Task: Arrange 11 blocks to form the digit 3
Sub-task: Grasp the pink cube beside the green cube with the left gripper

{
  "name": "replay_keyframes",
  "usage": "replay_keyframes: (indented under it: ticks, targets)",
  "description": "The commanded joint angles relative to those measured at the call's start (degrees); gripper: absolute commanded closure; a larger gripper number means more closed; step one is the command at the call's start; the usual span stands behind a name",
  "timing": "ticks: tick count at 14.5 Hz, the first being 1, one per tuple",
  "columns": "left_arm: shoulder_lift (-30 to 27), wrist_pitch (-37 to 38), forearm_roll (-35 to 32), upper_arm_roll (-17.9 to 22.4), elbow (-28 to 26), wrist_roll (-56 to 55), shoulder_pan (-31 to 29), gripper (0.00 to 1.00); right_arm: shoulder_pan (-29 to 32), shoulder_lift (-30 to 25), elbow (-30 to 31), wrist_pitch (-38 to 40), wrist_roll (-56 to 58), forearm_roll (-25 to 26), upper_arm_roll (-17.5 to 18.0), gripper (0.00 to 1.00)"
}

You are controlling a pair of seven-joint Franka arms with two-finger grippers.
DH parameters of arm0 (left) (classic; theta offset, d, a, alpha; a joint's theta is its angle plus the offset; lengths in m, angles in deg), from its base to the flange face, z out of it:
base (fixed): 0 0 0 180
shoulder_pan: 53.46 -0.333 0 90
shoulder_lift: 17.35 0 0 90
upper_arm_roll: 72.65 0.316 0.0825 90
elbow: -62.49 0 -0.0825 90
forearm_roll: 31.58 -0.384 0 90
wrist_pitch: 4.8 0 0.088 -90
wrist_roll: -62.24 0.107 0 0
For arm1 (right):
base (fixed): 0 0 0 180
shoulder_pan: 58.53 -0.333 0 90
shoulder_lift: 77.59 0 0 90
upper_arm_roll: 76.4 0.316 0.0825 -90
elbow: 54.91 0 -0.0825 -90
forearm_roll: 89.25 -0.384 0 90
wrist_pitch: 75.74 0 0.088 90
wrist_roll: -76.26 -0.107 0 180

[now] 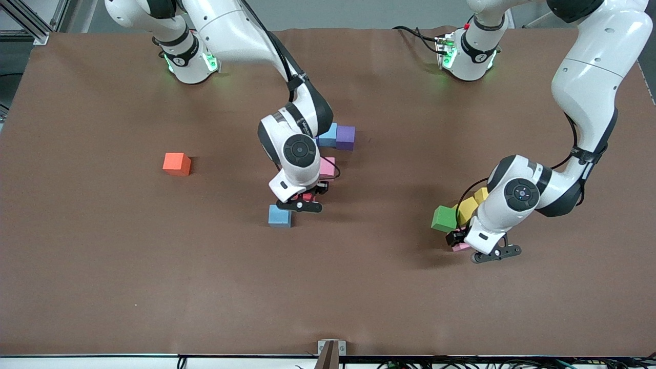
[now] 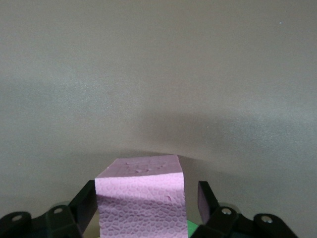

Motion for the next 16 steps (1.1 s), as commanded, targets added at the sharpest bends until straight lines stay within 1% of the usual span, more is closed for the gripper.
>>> replay_keyframes:
  ticks: [1,3,5,8,9,12,14,16]
  targets:
    - [0.24,-0.7,-1.29,-0.27,0.38,-0.13,-0.44,0.38,-0.2,-4.26,8.16,-6.93,4.24,1.04,0.15,0.96]
    - [0.07,-0.7,-1.2,-0.35,0.64,-0.31,-0.61,0.5,-0.2,-6.37,13.62,-12.48,5.57,1.04,0.24,0.96]
    - [-0.2,-0.61,-0.32,-0.35,0.99,-1.44,-0.44,0.56,-0.29,-6.47,14.43,-12.68,5.57,0.95,0.32,0.96]
    - [-1.07,1.4,-0.14,-0.79,2.13,-5.14,-0.79,0.56,-0.55,-6.47,14.96,-12.77,5.22,0.86,0.5,0.96]
    - [-1.77,3.76,-0.06,-0.97,2.57,-5.14,-0.79,0.56,-0.73,-6.47,14.96,-12.77,5.13,0.6,0.5,0.96]
    - [-5.11,11.06,4.76,-2.64,3.45,-6.71,-0.27,0.56,-0.73,-6.47,15.04,-12.77,4.69,-0.02,0.67,0.96]
    - [-6.61,14.75,5.39,-5.0,3.28,-13.63,0.18,0.56,-1.34,-6.64,15.83,-12.94,4.69,-0.1,0.76,0.96]
    - [-6.61,17.05,5.39,-7.46,3.19,-23.81,0.18,0.56,-1.6,-6.64,15.92,-12.94,4.34,-0.19,0.76,0.96]
